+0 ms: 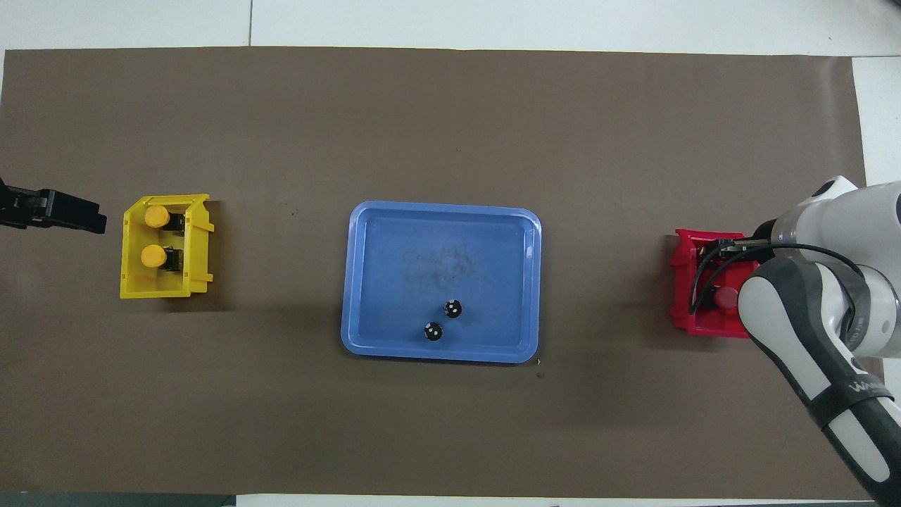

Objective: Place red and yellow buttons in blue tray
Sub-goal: 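Carry the red button into the tray while the left gripper grasps a yellow button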

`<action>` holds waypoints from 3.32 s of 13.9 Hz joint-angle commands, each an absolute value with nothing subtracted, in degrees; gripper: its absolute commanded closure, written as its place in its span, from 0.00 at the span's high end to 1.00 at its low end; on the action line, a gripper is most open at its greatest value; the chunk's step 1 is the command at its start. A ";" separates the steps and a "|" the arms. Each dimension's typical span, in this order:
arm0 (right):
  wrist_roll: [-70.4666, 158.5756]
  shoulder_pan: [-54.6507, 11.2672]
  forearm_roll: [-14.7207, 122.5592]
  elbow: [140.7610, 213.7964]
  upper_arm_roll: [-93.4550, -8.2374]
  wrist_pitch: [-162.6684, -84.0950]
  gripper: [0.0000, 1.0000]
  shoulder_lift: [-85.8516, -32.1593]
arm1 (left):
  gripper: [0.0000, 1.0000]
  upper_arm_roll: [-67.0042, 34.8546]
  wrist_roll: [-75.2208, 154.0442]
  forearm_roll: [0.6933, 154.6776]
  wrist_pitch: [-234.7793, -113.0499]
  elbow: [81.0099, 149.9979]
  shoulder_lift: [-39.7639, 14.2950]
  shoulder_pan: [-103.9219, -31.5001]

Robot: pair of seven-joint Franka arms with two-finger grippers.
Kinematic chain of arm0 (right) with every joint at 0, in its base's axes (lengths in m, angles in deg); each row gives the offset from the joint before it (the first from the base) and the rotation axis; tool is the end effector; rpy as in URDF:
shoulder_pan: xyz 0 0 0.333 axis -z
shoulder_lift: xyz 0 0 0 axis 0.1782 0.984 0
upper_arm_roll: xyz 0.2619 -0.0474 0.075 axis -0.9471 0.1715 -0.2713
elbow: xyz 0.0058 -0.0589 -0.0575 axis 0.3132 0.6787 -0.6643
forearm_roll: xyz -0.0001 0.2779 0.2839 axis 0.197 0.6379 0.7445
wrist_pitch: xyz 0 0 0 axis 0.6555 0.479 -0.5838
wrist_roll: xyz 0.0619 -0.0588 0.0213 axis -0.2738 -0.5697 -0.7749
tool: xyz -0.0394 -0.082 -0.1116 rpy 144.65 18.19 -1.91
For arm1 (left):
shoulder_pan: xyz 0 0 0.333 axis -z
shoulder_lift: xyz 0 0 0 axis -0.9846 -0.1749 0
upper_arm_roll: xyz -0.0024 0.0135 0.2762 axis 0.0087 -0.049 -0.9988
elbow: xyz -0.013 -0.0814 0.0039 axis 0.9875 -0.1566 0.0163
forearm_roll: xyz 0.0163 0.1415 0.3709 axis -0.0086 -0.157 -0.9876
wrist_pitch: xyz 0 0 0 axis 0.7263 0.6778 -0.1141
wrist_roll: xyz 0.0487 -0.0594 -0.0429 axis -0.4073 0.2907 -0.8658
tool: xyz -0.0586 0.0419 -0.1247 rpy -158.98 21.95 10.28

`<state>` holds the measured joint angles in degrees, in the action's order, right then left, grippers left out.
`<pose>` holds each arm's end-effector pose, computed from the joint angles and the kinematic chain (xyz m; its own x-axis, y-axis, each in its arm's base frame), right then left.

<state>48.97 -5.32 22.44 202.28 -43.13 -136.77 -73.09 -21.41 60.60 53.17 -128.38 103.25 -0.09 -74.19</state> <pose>0.5280 -0.0512 0.2808 0.9994 -0.0298 0.0162 -0.0300 -0.9995 0.0131 0.5462 -0.0342 0.5210 0.9870 -0.1590 -0.0234 -0.1586 -0.9872 0.0166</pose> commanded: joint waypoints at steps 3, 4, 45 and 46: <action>47.39 -4.64 22.89 205.62 -43.47 -140.07 0.66 -75.05 | 1.00 -20.87 59.60 52.81 -126.77 103.51 0.31 -73.08; 47.39 -4.64 22.89 205.63 -43.47 -140.25 0.66 -74.70 | 1.00 -20.86 59.69 52.81 -127.11 103.43 0.31 -71.51; 100.39 -45.51 21.66 169.33 -43.56 -127.16 0.42 -49.56 | 0.01 -21.56 59.95 52.64 -166.58 122.24 -13.04 -77.12; 100.39 -45.51 21.66 169.41 -43.56 -127.25 0.61 -49.56 | 0.01 -21.56 59.78 52.72 -165.10 120.41 -13.31 -76.77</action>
<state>98.97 -45.67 22.15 168.42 -43.53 -126.12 -48.99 -21.80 59.77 53.17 -165.78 121.58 -14.12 -76.62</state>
